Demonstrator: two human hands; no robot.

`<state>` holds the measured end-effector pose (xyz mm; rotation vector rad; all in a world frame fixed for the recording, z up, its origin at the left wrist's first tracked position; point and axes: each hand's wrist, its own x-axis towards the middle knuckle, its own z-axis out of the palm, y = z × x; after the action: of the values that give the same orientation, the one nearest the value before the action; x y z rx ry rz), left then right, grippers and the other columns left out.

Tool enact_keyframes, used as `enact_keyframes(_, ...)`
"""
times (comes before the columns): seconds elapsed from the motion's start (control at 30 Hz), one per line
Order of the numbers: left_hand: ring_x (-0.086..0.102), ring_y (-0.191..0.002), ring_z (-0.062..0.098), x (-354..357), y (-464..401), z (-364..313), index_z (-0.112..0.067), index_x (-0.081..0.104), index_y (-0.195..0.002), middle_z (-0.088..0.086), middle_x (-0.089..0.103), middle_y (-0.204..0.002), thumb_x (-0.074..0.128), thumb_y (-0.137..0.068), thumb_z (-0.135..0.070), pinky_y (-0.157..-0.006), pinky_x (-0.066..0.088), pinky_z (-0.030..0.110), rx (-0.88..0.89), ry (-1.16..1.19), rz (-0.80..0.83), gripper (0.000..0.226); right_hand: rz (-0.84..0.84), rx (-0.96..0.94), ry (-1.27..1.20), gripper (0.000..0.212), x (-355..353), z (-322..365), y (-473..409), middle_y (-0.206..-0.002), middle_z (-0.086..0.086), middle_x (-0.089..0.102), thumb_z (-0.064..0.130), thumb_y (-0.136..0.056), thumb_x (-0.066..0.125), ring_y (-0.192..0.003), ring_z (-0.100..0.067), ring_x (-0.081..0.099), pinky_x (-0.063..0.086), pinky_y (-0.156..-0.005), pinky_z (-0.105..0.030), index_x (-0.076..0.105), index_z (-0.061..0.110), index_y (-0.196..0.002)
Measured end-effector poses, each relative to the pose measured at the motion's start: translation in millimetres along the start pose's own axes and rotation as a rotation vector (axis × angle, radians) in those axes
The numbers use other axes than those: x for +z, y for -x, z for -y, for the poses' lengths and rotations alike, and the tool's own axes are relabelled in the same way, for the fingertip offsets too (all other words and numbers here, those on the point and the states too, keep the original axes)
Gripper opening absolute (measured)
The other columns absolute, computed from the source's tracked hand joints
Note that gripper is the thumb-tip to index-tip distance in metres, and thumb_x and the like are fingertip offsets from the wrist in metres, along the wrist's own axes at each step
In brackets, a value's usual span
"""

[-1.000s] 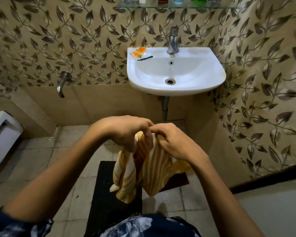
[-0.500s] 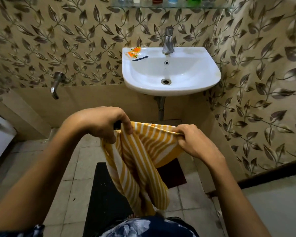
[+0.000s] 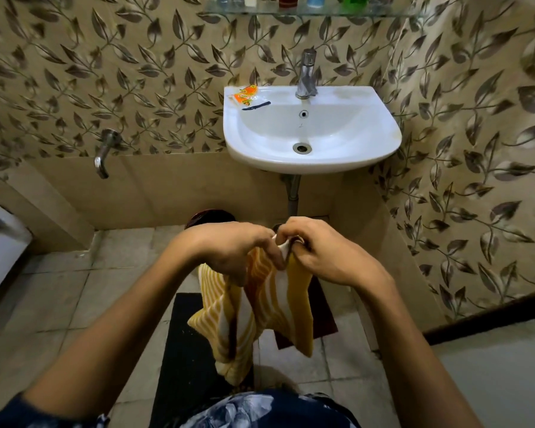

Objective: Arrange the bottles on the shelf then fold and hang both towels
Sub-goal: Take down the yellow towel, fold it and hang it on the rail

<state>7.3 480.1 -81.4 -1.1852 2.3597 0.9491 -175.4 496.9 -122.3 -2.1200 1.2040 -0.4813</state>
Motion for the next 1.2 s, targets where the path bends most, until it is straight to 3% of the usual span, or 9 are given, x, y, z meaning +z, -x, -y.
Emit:
enact_keyframes(0.07, 0.049, -0.089, 0.004, -2.2, 2.8, 3.1, -0.045, 0.055, -0.115, -0.016, 0.038, -0.119, 0.066, -0.074, -0.001, -0.062, 0.042, 0.014, -0.029, 0.040, -0.028, 0.061, -0.056, -0.004, -0.100, 0.025, -1.3, -4.4, 2.9, -0.095, 0.014, 0.059, 0.008, -0.089, 0.052, -0.087, -0.002, 0.057, 0.045, -0.072, -0.014, 0.058, 0.031, -0.095)
enact_keyframes(0.13, 0.044, -0.077, -0.001, -3.5, 6.4, 8.2, -0.045, 0.058, -0.111, -0.020, 0.037, -0.110, 0.067, -0.074, -0.001, -0.055, 0.039, 0.013, -0.041, 0.086, -0.059, 0.058, -0.128, 0.044, -0.275, 0.021, -2.5, -10.7, 8.4, -0.091, 0.009, 0.061, 0.014, -0.088, 0.062, -0.079, -0.009, 0.062, 0.050, -0.067, -0.019, 0.056, 0.032, -0.097)
enact_keyframes(0.23, 0.046, -0.097, 0.002, -4.4, 10.3, 13.3, -0.044, 0.058, -0.108, -0.022, 0.043, -0.112, 0.067, -0.072, -0.001, -0.067, 0.045, 0.014, -0.012, 0.163, -0.085, 0.058, -0.283, 0.137, -0.440, 0.020, -0.6, -17.6, 15.2, -0.081, 0.005, 0.065, 0.017, -0.082, 0.071, -0.072, -0.006, 0.064, 0.053, -0.067, -0.021, 0.060, 0.027, -0.096)
enact_keyframes(0.33, 0.053, -0.092, 0.004, -3.7, 10.6, 16.3, -0.044, 0.055, -0.111, -0.025, 0.045, -0.111, 0.068, -0.072, -0.001, -0.067, 0.049, 0.014, -0.021, 0.303, -0.108, 0.060, -0.462, 0.155, -0.626, 0.019, 4.9, -14.9, 18.5, -0.071, 0.002, 0.068, 0.016, -0.079, 0.074, -0.072, -0.008, 0.068, 0.057, -0.068, -0.022, 0.063, 0.022, -0.093)
enact_keyframes(0.5, 0.059, -0.108, 0.021, 2.9, 6.9, 13.4, -0.028, 0.046, -0.132, 0.001, 0.048, -0.133, 0.070, -0.073, 0.004, -0.086, 0.056, 0.042, -0.051, 0.721, -0.259, 0.071, -0.665, 0.162, -0.608, 0.020, 20.1, 3.9, 19.4, -0.074, 0.002, 0.067, 0.017, -0.081, 0.073, -0.075, -0.010, 0.069, 0.057, -0.064, -0.024, 0.059, 0.031, -0.079)
enact_keyframes(0.7, 0.060, -0.095, 0.018, 14.1, 4.0, -2.7, -0.030, 0.040, -0.135, 0.007, 0.043, -0.136, 0.067, -0.074, 0.011, -0.051, 0.054, 0.019, -0.069, 1.044, -0.453, 0.079, -0.565, 0.033, -0.361, 0.018, 42.8, 30.8, 22.3, -0.091, 0.005, 0.070, 0.004, -0.084, 0.064, -0.088, -0.003, 0.066, 0.054, -0.076, -0.015, 0.072, 0.017, -0.094)
enact_keyframes(1.0, 0.057, -0.082, 0.010, 26.4, 11.0, -11.7, -0.026, 0.036, -0.138, 0.012, 0.048, -0.128, 0.057, -0.079, 0.016, -0.063, 0.053, 0.028, -0.133, 1.264, -0.634, 0.075, -0.506, 0.029, -0.276, 0.037, 51.0, 43.1, 28.0, -0.103, 0.006, 0.066, 0.031, -0.081, 0.069, -0.094, -0.001, 0.062, 0.054, -0.080, -0.016, 0.067, 0.018, -0.115)
enact_keyframes(1.1, 0.056, -0.076, 0.007, 26.4, 14.4, -14.8, -0.029, 0.033, -0.139, 0.007, 0.046, -0.127, 0.054, -0.081, 0.016, -0.059, 0.056, 0.027, -0.114, 1.234, -0.644, 0.076, -0.491, 0.046, -0.283, 0.034, 50.8, 37.2, 27.2, -0.100, 0.006, 0.068, 0.030, -0.081, 0.071, -0.092, -0.001, 0.063, 0.055, -0.079, -0.019, 0.068, 0.021, -0.113)
enact_keyframes(1.2, 0.060, -0.081, 0.018, 27.2, 14.5, -19.8, -0.034, 0.029, -0.140, 0.004, 0.041, -0.129, 0.048, -0.082, 0.019, -0.070, 0.056, 0.039, -0.094, 1.173, -0.596, 0.080, -0.438, 0.024, -0.266, 0.031, 49.1, 27.1, 25.9, -0.098, 0.006, 0.069, 0.026, -0.080, 0.073, -0.091, 0.000, 0.064, 0.054, -0.079, -0.018, 0.070, 0.020, -0.111)
